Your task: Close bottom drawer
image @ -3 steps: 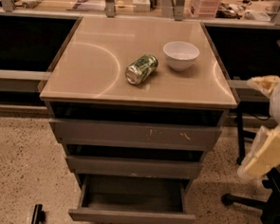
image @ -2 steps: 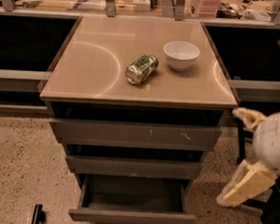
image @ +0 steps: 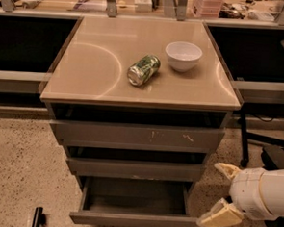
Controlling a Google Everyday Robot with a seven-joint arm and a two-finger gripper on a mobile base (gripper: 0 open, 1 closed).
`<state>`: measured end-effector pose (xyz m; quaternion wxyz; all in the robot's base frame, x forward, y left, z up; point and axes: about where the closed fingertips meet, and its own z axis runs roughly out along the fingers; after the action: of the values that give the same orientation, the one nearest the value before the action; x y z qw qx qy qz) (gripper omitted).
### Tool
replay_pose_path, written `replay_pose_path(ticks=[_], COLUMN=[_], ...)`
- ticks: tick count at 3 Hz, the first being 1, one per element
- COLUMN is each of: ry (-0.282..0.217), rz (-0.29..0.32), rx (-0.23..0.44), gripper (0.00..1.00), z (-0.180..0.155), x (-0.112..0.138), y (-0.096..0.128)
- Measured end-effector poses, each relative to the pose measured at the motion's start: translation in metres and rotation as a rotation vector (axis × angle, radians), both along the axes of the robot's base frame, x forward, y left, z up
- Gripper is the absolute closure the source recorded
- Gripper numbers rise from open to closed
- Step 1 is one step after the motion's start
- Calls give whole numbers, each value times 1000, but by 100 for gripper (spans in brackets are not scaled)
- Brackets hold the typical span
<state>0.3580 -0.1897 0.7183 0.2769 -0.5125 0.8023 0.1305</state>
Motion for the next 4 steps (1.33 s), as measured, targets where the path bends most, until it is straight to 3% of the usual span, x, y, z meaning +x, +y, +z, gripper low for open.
replay_pose_path(ticks=[3, 4], ry=[-2, -2], rz=[1, 1], rx=[-2, -2], gripper=[88, 100], z=[1, 1], x=[0, 0], y=[0, 0])
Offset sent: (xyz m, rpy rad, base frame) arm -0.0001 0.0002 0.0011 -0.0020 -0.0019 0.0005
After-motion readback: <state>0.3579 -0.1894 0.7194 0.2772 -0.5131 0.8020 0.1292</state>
